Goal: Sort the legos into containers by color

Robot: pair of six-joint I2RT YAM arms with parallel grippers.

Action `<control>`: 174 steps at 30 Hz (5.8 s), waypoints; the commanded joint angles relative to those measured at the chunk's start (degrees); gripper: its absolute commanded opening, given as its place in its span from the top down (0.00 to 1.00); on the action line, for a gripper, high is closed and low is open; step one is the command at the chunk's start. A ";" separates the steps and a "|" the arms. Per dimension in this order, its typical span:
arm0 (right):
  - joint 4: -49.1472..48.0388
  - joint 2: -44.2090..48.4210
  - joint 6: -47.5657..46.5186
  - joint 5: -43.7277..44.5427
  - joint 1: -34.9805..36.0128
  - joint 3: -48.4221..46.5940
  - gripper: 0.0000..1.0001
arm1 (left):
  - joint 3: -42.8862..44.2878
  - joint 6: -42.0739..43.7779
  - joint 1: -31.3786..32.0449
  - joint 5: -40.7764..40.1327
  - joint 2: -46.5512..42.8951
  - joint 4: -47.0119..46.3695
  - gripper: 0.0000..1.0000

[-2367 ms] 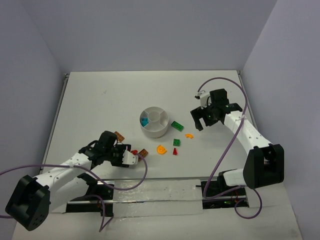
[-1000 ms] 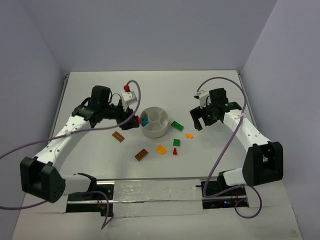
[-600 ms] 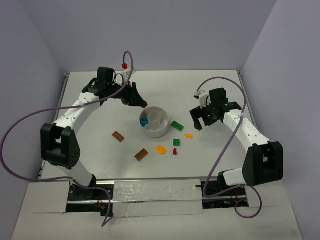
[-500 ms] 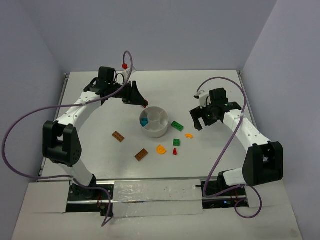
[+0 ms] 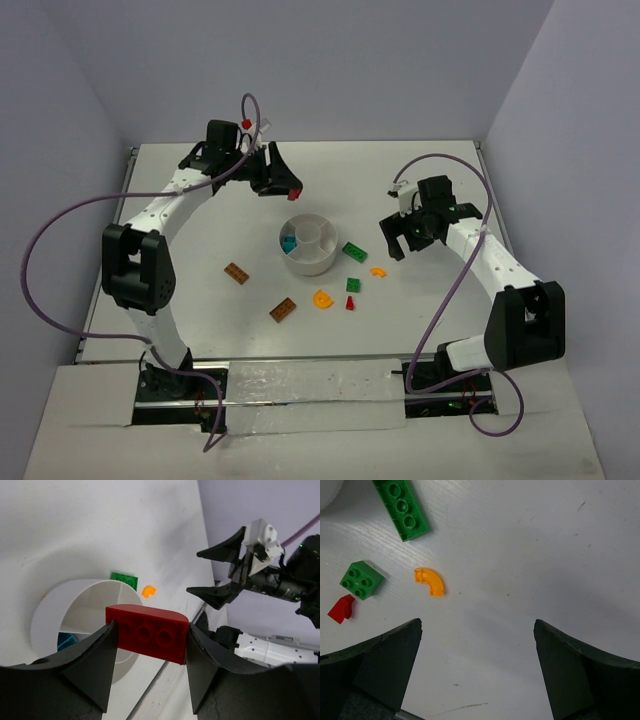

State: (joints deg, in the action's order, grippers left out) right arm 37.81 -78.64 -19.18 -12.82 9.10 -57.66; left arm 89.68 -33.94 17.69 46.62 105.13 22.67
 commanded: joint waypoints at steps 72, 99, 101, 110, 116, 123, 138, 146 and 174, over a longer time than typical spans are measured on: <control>5.96 3.75 -3.23 -8.80 8.20 -0.09 0.25 | 9.82 9.69 5.25 -35.02 -10.82 4.93 0.27; -3.74 -8.81 23.96 -1.30 33.75 2.67 0.39 | -4.62 17.33 -6.53 -49.63 -28.94 7.59 0.25; -5.20 -9.07 25.50 1.03 34.14 3.08 0.40 | -4.69 17.25 -6.53 -50.13 -29.19 8.01 0.25; -7.14 -10.51 28.91 6.46 34.20 4.13 0.43 | -4.81 17.95 -6.53 -51.42 -29.75 7.98 0.25; -8.17 -10.38 30.73 6.93 33.73 5.44 0.49 | -5.56 17.94 -6.53 -51.54 -29.97 7.92 0.25; -8.02 -12.56 31.65 5.80 31.68 5.62 0.55 | -5.89 18.21 -6.53 -51.52 -29.72 7.83 0.24; -8.28 -14.49 32.18 3.20 29.66 6.17 0.72 | -7.59 18.74 -6.53 -51.89 -30.34 7.39 0.25; -7.99 -7.00 32.30 -0.24 28.79 7.73 0.96 | -7.75 17.80 -6.53 -50.23 -29.92 7.81 0.24; -6.85 0.81 13.65 -7.08 50.05 6.10 0.37 | -12.35 22.13 -6.59 -42.10 -33.19 5.88 0.01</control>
State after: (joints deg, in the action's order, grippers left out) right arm 31.00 -74.01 -4.12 -21.92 55.05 -49.53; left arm 78.12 -12.74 11.25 4.81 74.61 30.68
